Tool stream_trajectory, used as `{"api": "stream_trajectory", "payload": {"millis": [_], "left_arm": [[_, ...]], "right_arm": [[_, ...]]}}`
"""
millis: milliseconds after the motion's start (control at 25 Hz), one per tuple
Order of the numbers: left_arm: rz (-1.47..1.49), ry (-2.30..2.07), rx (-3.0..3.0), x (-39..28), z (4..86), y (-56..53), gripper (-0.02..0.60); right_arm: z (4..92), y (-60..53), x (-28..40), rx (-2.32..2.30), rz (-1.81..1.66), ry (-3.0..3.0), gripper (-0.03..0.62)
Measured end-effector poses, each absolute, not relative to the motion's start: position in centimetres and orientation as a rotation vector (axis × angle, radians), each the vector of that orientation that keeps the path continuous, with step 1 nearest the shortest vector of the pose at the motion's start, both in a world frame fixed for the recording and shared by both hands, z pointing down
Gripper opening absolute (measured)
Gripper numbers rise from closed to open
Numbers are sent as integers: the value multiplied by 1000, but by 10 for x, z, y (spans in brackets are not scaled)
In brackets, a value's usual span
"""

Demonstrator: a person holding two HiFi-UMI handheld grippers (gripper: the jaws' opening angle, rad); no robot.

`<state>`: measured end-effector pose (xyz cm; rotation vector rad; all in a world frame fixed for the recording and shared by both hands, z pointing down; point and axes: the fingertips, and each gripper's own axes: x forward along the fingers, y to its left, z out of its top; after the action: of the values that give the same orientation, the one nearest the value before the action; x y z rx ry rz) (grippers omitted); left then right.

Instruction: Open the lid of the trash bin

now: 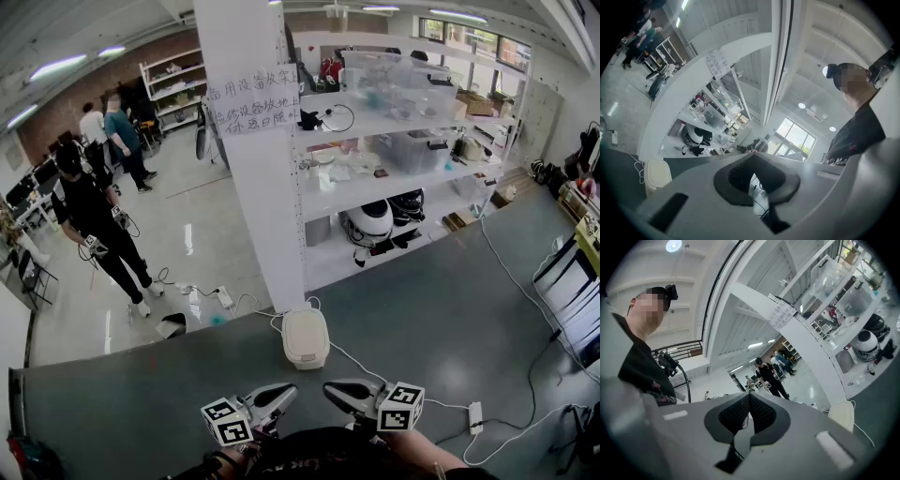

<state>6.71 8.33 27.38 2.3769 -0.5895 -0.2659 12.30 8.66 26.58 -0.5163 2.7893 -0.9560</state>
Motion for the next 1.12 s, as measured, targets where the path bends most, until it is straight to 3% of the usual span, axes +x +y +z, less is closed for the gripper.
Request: {"api": "stream_trajectory", "payload": {"millis": [1120], "left_arm": [[-185,-654,2471,60,271,127,-2]], "right_arm": [[247,123,132,-537,-848,2781,2]]}}
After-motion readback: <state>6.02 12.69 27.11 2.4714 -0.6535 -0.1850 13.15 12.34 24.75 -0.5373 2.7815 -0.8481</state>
